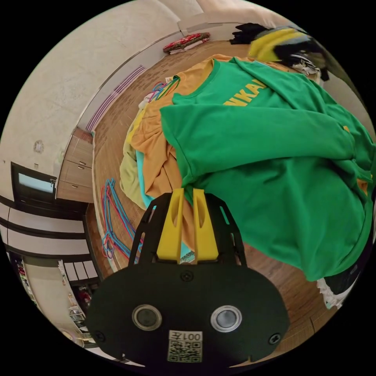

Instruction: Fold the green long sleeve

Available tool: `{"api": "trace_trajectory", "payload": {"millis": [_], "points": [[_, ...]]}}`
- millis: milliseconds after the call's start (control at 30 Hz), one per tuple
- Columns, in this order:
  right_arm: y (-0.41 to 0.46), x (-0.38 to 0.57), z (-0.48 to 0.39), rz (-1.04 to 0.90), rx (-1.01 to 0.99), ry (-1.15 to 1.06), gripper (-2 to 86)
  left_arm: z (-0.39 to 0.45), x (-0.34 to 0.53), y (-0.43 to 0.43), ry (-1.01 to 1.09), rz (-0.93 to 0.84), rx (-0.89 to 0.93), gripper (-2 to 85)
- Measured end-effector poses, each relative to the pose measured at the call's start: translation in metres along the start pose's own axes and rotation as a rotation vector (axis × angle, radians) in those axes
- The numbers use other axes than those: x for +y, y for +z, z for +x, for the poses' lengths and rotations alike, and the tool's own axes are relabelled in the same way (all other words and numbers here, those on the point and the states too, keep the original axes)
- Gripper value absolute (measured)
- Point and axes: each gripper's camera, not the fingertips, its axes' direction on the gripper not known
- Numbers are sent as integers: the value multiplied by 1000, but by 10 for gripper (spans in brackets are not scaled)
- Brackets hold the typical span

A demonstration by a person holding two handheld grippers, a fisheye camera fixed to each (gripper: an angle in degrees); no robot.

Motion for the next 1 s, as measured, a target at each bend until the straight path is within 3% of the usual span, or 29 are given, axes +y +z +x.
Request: {"api": "trace_trajectory", "payload": {"millis": [233, 367, 667, 833, 933, 1000], "points": [[120, -107, 17, -120, -110, 23, 84, 21, 8, -13, 25, 26, -86, 48], [174, -128, 27, -222, -126, 59, 44, 24, 18, -13, -88, 121, -124, 6], [108, -174, 47, -99, -202, -24, 20, 26, 58, -49, -295, 323, -219, -10], [170, -205, 70, -231, -147, -64, 19, 10, 50, -27, -327, 260, -202, -10], [218, -201, 63, -343, -41, -115, 19, -1, 43, 6, -389, 72, -251, -10], [229, -190, 55, -395, 14, -174, 18, -10, 50, 23, -411, -14, -162, -10]]}}
